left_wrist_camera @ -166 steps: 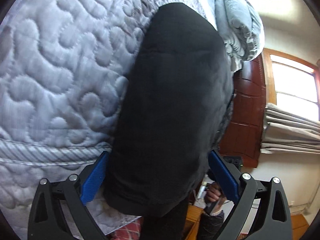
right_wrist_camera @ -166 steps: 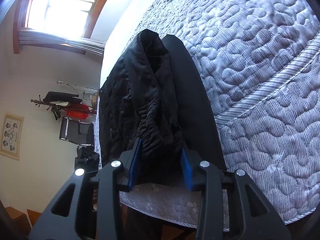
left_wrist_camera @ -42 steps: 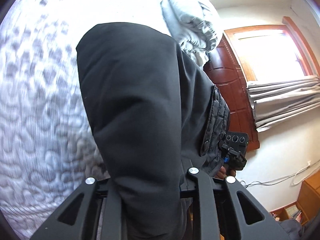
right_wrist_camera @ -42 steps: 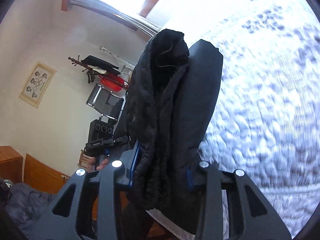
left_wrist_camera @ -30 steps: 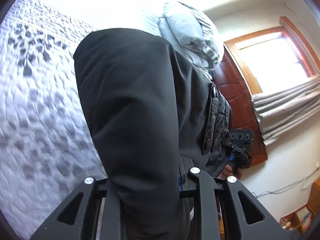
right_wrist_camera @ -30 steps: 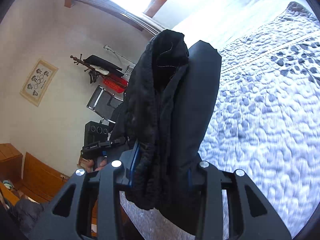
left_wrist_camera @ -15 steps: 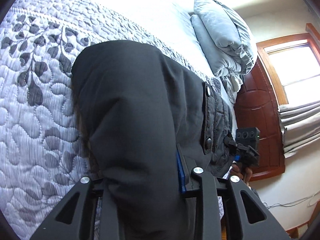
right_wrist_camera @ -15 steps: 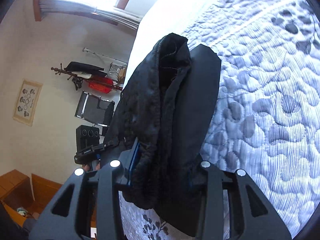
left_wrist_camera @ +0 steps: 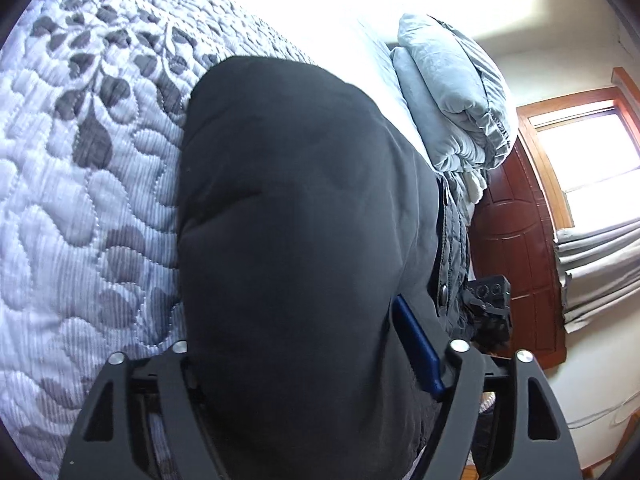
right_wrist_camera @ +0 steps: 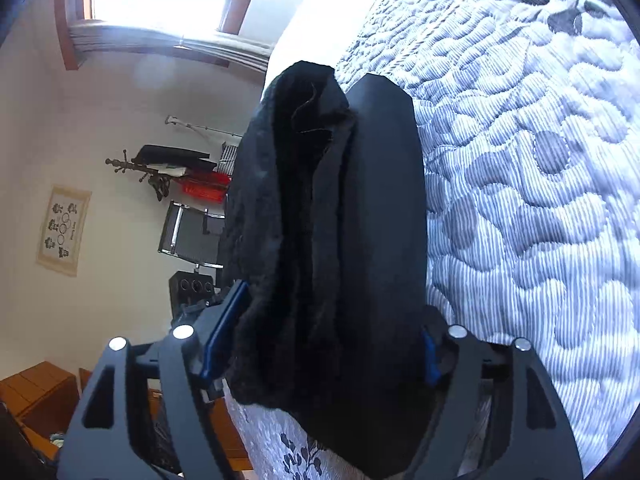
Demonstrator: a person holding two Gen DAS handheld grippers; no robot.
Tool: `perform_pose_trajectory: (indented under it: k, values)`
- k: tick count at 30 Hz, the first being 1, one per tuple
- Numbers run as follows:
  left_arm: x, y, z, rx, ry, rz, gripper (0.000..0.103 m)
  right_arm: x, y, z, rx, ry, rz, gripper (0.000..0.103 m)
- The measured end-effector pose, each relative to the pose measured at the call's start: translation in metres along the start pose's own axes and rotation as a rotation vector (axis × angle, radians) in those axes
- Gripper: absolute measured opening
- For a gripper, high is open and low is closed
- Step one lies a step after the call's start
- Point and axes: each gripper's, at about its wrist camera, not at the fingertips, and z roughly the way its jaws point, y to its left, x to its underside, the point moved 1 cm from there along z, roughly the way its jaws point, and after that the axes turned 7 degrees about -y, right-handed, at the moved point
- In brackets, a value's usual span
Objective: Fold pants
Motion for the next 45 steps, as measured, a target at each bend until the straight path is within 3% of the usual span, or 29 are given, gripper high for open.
perform_pose_trajectory:
  k: [2, 6, 9, 10, 13, 17, 25, 27, 32, 38, 45]
  values:
    - [-0.001, -0.005, -0.008, -0.061, -0.028, 0.021, 0.096, 0.006, 0.006, -0.007, 0.025, -0.007, -0.021, 0.079]
    - [0.003, -0.014, -0.031, -0.104, -0.076, 0.047, 0.098, 0.021, 0.019, -0.022, 0.088, -0.052, -0.032, 0.081]
    - [0.015, -0.03, -0.047, -0.233, -0.105, 0.111, 0.099, 0.036, 0.032, -0.039, 0.162, -0.109, -0.056, 0.086]
    - [0.021, -0.038, -0.051, -0.269, -0.115, 0.141, 0.099, 0.043, 0.041, -0.045, 0.194, -0.127, -0.08, 0.092]
    - [0.04, -0.062, -0.064, -0.337, -0.153, 0.226, 0.099, 0.064, 0.072, -0.059, 0.293, -0.181, -0.162, 0.093]
    - [0.066, -0.093, -0.071, -0.472, -0.13, 0.333, 0.099, 0.091, 0.108, -0.07, 0.415, -0.225, -0.246, 0.1]
    - [0.11, -0.131, -0.099, -0.584, -0.166, 0.448, 0.099, 0.143, 0.155, -0.085, 0.669, -0.244, -0.41, 0.1]
    - [0.116, -0.137, -0.106, -0.591, -0.172, 0.438, 0.099, 0.152, 0.166, -0.083, 0.728, -0.258, -0.442, 0.1]
    - [0.128, -0.146, -0.127, -0.529, -0.239, 0.34, 0.099, 0.168, 0.184, -0.078, 0.746, -0.265, -0.45, 0.1]
    - [0.137, -0.15, -0.138, -0.577, -0.261, 0.361, 0.099, 0.184, 0.199, -0.078, 0.762, -0.253, -0.495, 0.1]
    - [0.142, -0.151, -0.14, -0.56, -0.24, 0.341, 0.099, 0.191, 0.201, -0.082, 0.766, -0.252, -0.478, 0.1]
